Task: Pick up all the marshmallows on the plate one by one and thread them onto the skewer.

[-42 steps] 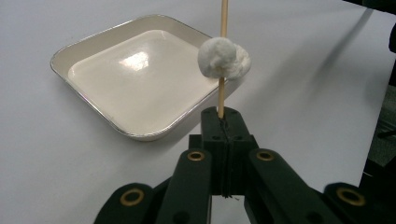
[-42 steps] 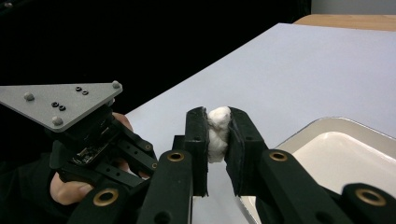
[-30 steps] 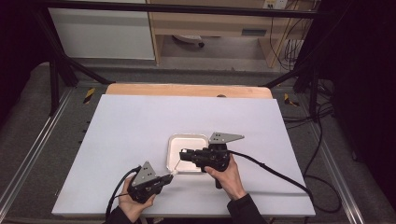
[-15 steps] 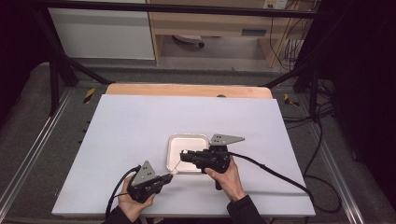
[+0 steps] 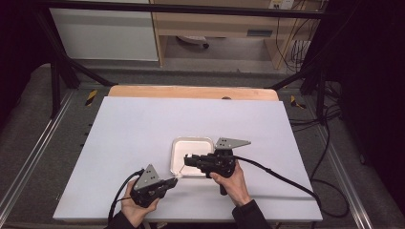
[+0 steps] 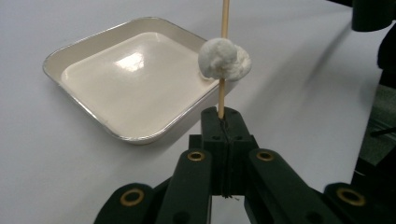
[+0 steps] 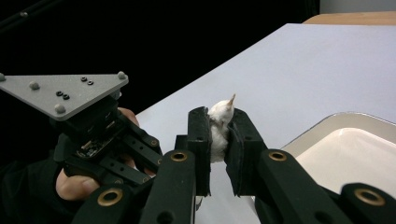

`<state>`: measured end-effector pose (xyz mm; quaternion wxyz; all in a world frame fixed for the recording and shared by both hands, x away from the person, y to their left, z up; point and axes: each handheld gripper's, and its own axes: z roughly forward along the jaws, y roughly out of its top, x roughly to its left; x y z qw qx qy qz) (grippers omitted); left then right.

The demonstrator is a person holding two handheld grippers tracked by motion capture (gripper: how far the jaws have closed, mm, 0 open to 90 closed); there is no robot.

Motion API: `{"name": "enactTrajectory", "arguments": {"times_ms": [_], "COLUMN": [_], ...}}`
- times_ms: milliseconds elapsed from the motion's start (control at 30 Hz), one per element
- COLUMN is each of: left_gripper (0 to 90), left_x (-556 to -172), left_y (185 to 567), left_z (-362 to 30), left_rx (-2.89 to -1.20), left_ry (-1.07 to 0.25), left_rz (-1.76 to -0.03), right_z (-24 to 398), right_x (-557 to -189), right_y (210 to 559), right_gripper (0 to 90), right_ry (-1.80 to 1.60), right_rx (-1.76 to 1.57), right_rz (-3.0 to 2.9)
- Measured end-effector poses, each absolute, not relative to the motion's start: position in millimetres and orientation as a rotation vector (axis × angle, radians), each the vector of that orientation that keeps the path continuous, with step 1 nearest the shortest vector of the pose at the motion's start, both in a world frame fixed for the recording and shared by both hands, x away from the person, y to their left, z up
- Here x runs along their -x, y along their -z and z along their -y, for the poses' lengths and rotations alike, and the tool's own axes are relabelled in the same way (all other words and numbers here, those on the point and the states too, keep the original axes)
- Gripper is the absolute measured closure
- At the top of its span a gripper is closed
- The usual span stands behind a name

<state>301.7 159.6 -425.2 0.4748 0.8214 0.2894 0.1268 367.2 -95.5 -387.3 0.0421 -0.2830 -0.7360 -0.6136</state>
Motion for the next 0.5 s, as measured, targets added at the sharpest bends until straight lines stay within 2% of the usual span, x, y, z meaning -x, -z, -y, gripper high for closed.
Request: {"name": "enactTrajectory", "arguments": {"times_ms": [500], "left_gripper": [89.2], "left_x": [-302.2], "left_y": [425.0], "left_z": [-158.1], "left_rx": [-2.009], "left_ry": [-0.322], "left_rz": [-0.716], "right_z": [95.7], "right_x": [-365.2], "right_y": [389.9], "right_gripper": [81.5], "right_ry": [1.875], "right_rx": [0.863], "right_rz": [2.245]}}
